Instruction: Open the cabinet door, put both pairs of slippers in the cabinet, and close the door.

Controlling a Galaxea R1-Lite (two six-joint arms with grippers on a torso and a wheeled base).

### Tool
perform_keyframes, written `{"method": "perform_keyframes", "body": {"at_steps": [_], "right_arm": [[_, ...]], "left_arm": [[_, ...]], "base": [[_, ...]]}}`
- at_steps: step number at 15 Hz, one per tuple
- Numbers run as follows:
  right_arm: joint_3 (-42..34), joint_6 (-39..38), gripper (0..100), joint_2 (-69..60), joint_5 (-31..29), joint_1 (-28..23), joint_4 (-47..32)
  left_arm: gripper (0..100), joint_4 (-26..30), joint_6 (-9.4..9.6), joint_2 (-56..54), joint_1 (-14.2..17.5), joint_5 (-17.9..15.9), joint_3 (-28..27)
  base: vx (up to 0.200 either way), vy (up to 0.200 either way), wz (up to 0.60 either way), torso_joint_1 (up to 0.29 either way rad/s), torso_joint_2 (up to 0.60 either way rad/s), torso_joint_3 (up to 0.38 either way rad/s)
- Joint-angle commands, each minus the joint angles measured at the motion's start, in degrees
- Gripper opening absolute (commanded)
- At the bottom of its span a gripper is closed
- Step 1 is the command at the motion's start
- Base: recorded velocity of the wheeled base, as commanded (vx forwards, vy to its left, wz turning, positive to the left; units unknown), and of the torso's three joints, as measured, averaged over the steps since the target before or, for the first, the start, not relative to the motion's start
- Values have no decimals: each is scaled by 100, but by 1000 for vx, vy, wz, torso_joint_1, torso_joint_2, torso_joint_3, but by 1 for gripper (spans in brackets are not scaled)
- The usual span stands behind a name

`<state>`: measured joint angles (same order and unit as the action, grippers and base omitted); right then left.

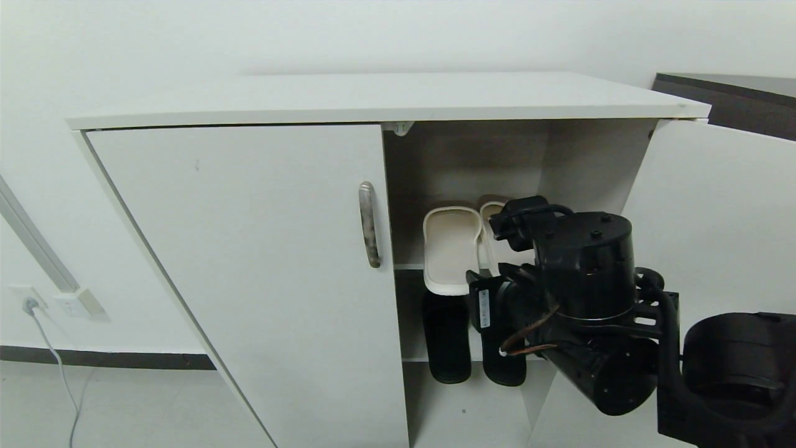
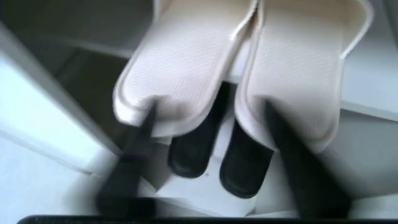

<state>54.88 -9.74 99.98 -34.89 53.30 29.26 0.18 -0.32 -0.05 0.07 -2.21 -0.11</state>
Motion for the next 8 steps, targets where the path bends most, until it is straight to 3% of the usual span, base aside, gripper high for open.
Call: {"method": "perform_keyframes", "body": {"at_steps": [1, 8], "right_arm": [[-162, -2, 0, -198, 123, 32, 10], [-329, -10, 0, -171, 307, 32, 142]], "left_arm": [[0, -1, -3, 5, 1, 1, 2], [0, -1, -3, 5, 1, 1, 2]], "base": [[0, 0, 0, 0, 0, 0], [0, 0, 0, 0, 0, 0]]}}
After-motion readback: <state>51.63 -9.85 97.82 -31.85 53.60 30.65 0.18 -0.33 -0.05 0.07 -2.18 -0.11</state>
